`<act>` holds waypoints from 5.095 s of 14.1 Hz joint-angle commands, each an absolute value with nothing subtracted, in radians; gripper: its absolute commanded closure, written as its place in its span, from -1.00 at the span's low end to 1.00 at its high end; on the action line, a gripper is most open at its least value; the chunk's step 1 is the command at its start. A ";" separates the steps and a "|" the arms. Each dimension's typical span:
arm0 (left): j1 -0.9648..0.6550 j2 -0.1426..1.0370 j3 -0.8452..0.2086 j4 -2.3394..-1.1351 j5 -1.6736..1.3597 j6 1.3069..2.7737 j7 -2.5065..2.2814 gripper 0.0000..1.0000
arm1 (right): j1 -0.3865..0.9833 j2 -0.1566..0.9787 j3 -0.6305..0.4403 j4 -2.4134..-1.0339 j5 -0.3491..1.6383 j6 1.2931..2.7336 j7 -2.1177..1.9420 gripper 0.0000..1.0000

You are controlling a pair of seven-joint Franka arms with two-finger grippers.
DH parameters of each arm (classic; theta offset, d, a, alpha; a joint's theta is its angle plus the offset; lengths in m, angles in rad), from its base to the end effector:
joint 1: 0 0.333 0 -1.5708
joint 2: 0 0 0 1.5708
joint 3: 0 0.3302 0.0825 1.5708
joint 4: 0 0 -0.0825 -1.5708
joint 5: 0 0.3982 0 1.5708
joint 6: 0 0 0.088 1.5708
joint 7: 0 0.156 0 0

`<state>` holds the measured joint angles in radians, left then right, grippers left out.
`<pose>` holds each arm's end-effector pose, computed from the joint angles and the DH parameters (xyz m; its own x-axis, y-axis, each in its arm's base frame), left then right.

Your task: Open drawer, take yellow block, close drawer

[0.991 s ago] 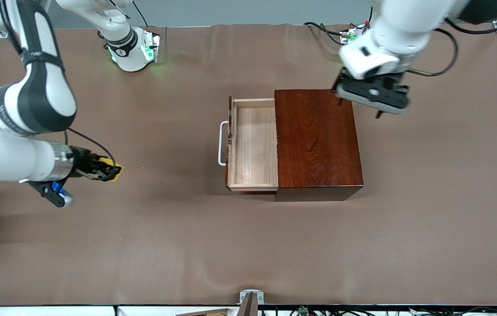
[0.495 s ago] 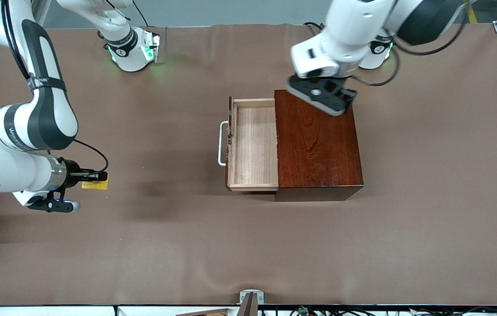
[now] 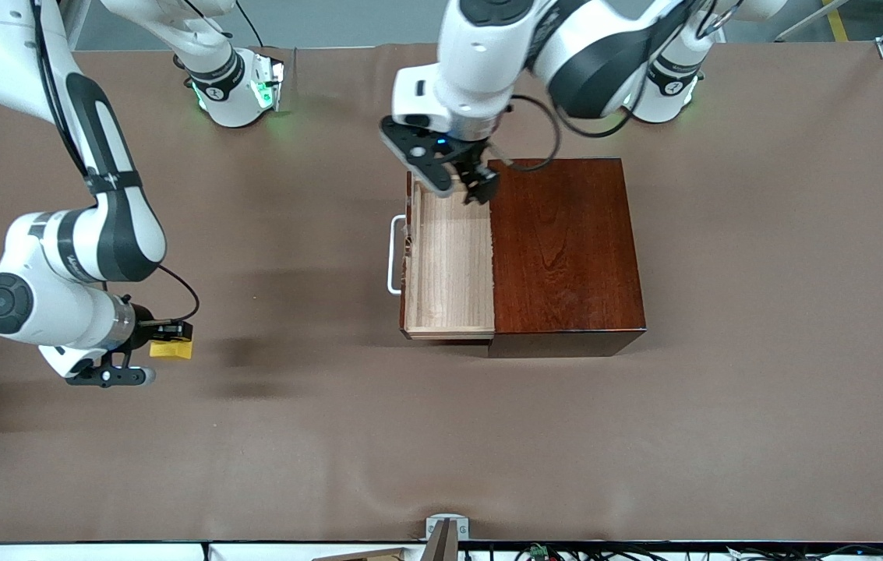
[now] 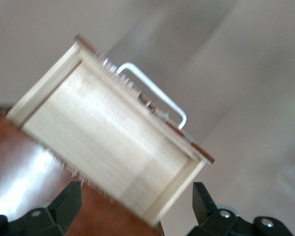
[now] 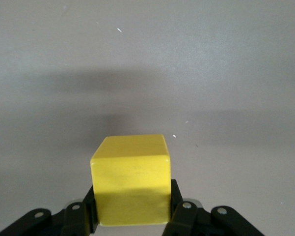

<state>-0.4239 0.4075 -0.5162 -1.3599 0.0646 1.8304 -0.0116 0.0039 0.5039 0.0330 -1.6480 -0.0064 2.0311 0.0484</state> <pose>0.4660 -0.5293 0.4863 0.6277 -0.7706 0.1102 -0.7777 -0.6143 0.1339 0.6780 0.0226 0.2674 0.9926 -0.0111 -0.1206 -0.0117 -0.9999 -0.0048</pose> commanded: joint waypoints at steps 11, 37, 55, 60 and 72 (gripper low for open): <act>-0.693 0.728 -0.318 -1.223 0.092 2.167 0.425 -1.00 | -0.107 0.661 0.052 -1.651 -0.025 2.217 0.037 1.00; -0.759 0.719 -0.186 -1.230 0.348 1.706 0.552 -1.00 | -0.038 0.235 0.064 -1.720 -0.029 1.895 0.035 -1.00; -0.739 0.709 -0.198 -1.232 0.390 1.630 0.337 -1.00 | 0.017 -0.025 0.068 -1.597 -0.017 1.546 -0.012 -1.00; -0.756 0.623 -0.202 -1.230 0.379 1.739 0.033 -1.00 | 0.015 -0.023 0.066 -1.576 -0.017 1.523 -0.014 -1.00; -0.333 0.224 -0.193 -1.270 0.095 1.439 -0.568 -1.00 | 0.014 -0.015 0.064 -1.566 -0.017 1.514 -0.012 -1.00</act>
<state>-0.4121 0.2946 -0.1814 -1.2131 0.1484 1.4563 -0.5520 0.0163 -0.0106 0.0605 -1.5744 -0.0078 1.5240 -0.0173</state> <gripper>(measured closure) 0.000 0.000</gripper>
